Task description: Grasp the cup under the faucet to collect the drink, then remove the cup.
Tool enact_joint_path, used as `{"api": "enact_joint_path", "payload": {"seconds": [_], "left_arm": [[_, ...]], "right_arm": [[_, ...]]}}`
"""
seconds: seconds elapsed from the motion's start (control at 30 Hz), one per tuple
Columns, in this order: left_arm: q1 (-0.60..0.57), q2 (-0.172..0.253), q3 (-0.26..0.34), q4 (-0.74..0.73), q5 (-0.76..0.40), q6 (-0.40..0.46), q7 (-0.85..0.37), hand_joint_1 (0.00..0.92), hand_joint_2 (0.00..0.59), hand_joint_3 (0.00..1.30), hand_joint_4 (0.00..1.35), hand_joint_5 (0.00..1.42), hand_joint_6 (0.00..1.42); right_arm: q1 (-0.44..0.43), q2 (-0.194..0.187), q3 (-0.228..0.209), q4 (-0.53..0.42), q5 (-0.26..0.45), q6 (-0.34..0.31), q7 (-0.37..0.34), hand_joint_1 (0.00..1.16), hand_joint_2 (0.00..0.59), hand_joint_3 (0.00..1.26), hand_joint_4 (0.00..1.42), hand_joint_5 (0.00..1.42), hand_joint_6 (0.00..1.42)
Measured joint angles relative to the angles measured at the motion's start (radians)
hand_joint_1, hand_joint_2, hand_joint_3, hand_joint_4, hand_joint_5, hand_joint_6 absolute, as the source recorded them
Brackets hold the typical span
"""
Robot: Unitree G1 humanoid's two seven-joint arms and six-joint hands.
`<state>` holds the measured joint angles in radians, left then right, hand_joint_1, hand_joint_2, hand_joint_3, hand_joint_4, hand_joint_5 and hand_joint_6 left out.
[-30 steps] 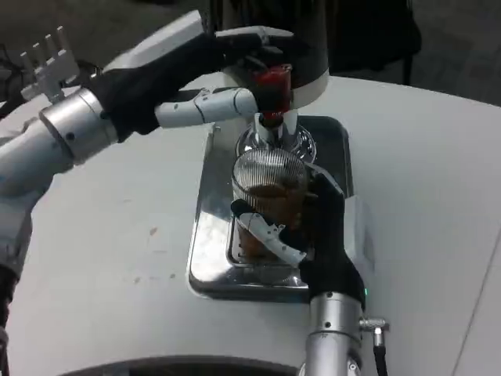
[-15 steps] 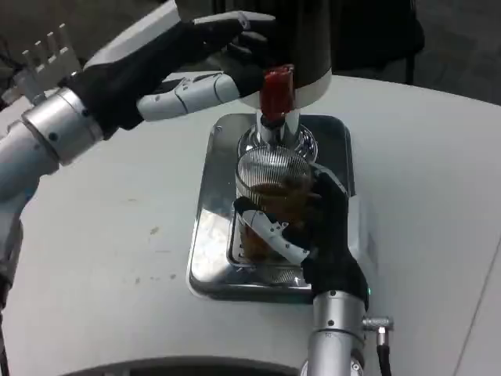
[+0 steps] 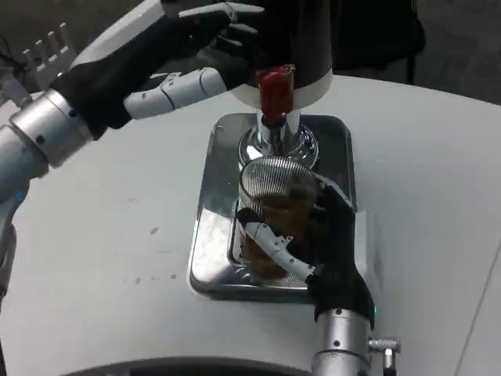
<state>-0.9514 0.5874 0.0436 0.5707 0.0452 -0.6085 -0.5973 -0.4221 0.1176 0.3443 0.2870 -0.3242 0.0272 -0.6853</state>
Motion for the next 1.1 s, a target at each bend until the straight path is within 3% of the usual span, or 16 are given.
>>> {"api": "enact_joint_path", "payload": {"seconds": [0.2, 0.67, 1.1], "left_arm": [[0.011, 0.0, 0.024, -0.026, -0.024, 0.009, 0.001, 0.0, 0.118, 0.28, 0.33, 0.38, 0.44], [0.081, 0.025, 0.075, -0.099, -0.056, 0.044, 0.011, 0.0, 0.118, 0.29, 0.34, 0.4, 0.45], [0.254, 0.09, 0.207, -0.256, -0.118, 0.11, 0.055, 0.0, 0.118, 0.3, 0.34, 0.4, 0.45]], "right_arm": [[0.031, -0.002, 0.006, -0.059, 0.0, 0.022, 0.038, 0.73, 0.234, 0.61, 0.69, 0.74, 0.66], [0.155, -0.05, 0.033, -0.213, -0.006, 0.058, 0.101, 0.73, 0.234, 0.64, 0.71, 0.78, 0.71], [0.27, -0.071, 0.046, -0.366, -0.045, 0.09, 0.166, 0.74, 0.218, 0.66, 0.74, 0.82, 0.76]]}}
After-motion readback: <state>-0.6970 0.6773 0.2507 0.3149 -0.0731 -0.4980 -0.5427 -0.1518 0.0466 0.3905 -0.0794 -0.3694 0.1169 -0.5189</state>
